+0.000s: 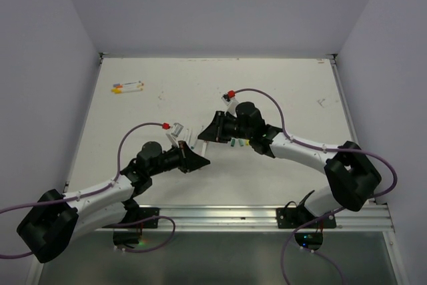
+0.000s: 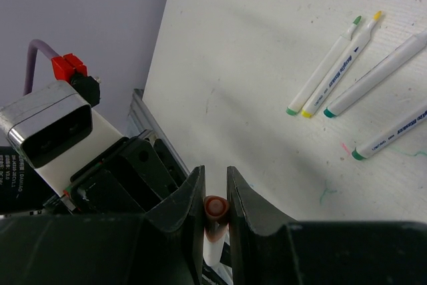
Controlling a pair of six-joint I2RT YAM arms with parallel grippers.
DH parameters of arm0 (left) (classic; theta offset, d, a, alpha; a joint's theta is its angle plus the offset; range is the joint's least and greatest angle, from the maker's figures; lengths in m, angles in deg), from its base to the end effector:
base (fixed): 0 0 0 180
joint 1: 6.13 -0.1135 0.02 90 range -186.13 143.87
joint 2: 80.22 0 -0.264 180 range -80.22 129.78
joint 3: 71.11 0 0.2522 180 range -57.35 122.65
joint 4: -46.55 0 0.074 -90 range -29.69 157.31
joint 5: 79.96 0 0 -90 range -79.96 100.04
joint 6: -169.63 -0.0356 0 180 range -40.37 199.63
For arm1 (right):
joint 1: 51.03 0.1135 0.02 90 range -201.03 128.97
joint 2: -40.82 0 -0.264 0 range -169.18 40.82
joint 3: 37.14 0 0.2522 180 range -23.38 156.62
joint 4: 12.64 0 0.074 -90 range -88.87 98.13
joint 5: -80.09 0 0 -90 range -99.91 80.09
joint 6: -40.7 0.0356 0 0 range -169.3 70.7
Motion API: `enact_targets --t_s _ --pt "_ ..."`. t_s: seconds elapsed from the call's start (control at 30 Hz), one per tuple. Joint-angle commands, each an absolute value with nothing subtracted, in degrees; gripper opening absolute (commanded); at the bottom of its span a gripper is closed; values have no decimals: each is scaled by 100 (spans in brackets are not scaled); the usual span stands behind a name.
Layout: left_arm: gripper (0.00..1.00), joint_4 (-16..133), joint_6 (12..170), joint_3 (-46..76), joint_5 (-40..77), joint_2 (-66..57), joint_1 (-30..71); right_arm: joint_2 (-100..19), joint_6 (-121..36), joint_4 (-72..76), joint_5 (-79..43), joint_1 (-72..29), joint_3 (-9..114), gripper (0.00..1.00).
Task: Open the pen caps
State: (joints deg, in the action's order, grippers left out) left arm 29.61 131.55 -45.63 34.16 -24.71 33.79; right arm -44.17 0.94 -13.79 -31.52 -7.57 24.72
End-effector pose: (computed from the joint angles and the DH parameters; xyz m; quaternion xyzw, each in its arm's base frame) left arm 0.1384 -0.1347 0.1808 0.0492 0.7752 -0.5507 0.3055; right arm 0.2292 0.2353 0.2373 -0.0565 0.8190 0.5071 0.2624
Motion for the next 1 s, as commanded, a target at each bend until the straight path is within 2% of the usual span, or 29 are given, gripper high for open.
enact_targets --t_s 0.0,0.07,0.33,0.6,0.77,0.8,0.83,0.87,0.93,0.97 --pt "0 2761 13193 -4584 3535 -2782 3439 -4338 -201 -1426 -2583 -849 2883 0" --pt "0 2901 13193 -4628 3465 -2906 3439 -4251 -228 -1382 -2423 -1077 2953 0" --pt "0 3157 13184 -4979 3271 -3662 3439 -4031 221 -2111 -3188 -2421 2707 0" --pt "0 3324 13105 -4953 3166 -3732 3439 -4189 185 -2110 -3372 -2766 2918 0" --pt "0 3350 13079 -4848 3043 -3732 3439 -4373 124 -2041 -3925 -2695 2927 0" --pt "0 3367 13061 -4813 3008 -3741 3439 -4391 115 -2023 -4066 -2669 2892 9" --pt "0 3455 13035 -4795 2956 -3767 3439 -4391 54 -1832 -4111 -2547 2874 50" --pt "0 3499 12991 -4751 2833 -3837 3439 -4339 -33 -1638 -4033 -2467 2874 61" --pt "0 3735 12834 -4638 2588 -3916 3439 -4233 -332 -1235 -3648 -2125 2822 74" --pt "0 3850 12780 -4585 2473 -3952 3439 -4163 -385 -1163 -3550 -1993 2813 77"
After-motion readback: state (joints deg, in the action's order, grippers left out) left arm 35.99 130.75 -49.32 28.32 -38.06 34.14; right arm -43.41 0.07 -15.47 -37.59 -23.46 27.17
